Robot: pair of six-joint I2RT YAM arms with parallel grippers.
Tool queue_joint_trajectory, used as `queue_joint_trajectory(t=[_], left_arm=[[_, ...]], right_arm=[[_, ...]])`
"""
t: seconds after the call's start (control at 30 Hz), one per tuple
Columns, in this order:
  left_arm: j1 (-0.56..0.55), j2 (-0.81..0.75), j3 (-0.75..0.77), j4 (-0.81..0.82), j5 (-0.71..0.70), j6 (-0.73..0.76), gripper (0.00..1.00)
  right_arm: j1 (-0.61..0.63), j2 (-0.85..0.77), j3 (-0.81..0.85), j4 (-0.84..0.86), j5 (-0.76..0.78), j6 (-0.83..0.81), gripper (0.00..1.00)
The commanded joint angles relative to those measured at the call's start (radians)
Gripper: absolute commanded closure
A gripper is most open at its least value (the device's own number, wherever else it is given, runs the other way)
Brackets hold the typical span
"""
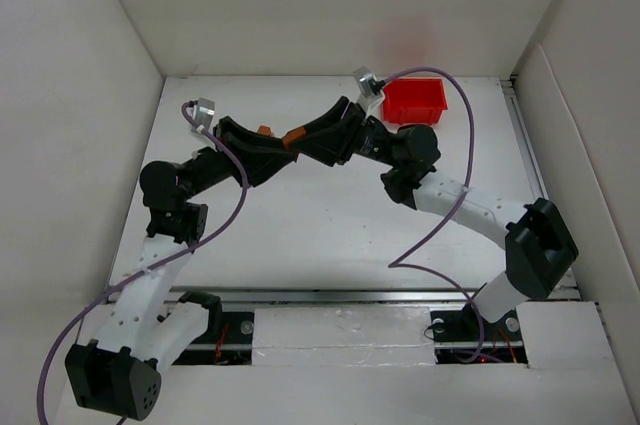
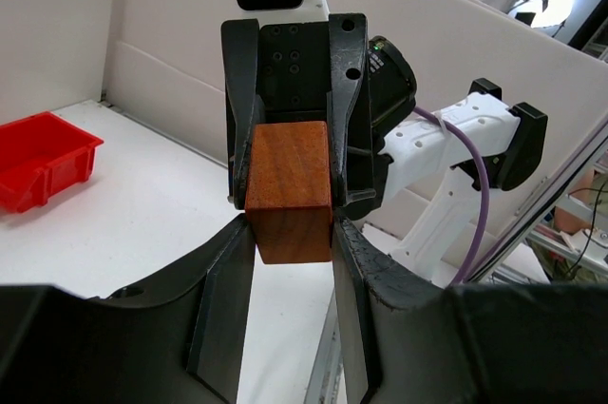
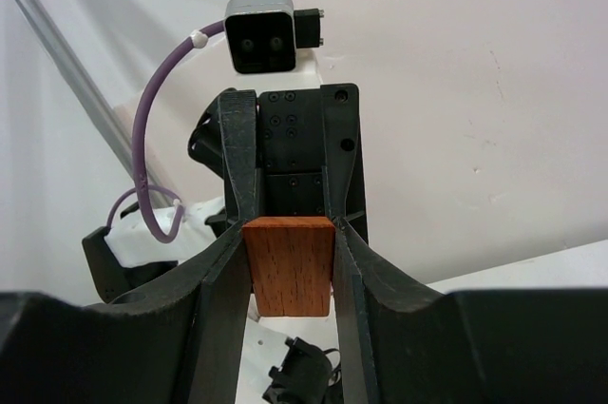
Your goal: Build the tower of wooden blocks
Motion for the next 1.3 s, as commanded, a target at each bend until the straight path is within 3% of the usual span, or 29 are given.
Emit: queue_joint_trajectory(t=[0.0,0.67,0.77,0.9,0.97,1.0,1.03,1.1,1.27], left_arm=[[-0.001,-0.038,0.012,0.065,-0.055,0.042,1.00],[0.027,-0.045,-0.023,0.214,-0.046,-0.042,1.00],[0.027,-0.043,-0.023,0.215,-0.046,-0.042,1.00],[0.027,-0.037,-0.026,0.212,-0.046,-0.041,1.00],[0.027,-0.035,-0.023,0.194,-0.041,-0.028,1.00],[0.027,-0.034,-0.021,0.183,-0.041,-0.022,1.00],[0.027,-0.035,-0.020,0.176,-0.043,-0.019,1.00],[0.027,-0.038,-0.015,0.159,-0.041,-0.010,1.00],[0.036,-0.042,0.032,0.020,-0.052,0.070,1.00]], right_arm=[[0.016,-0.042,-0.027,0.011,0.008,-0.037,1.00],[-0.023,-0.107,-0.119,0.057,-0.036,-0.019,0.99],[-0.023,-0.110,-0.124,0.057,-0.033,-0.019,0.88],[-0.032,-0.110,-0.121,0.067,-0.035,-0.012,0.51],[-0.032,-0.111,-0.121,0.072,-0.035,-0.008,0.40],[-0.032,-0.114,-0.122,0.078,-0.036,-0.008,0.21],[-0.041,-0.117,-0.124,0.087,-0.036,-0.005,0.14],[-0.055,-0.128,-0.136,0.101,-0.036,0.003,0.04],[-0.105,-0.160,-0.182,0.141,-0.042,0.017,0.00]])
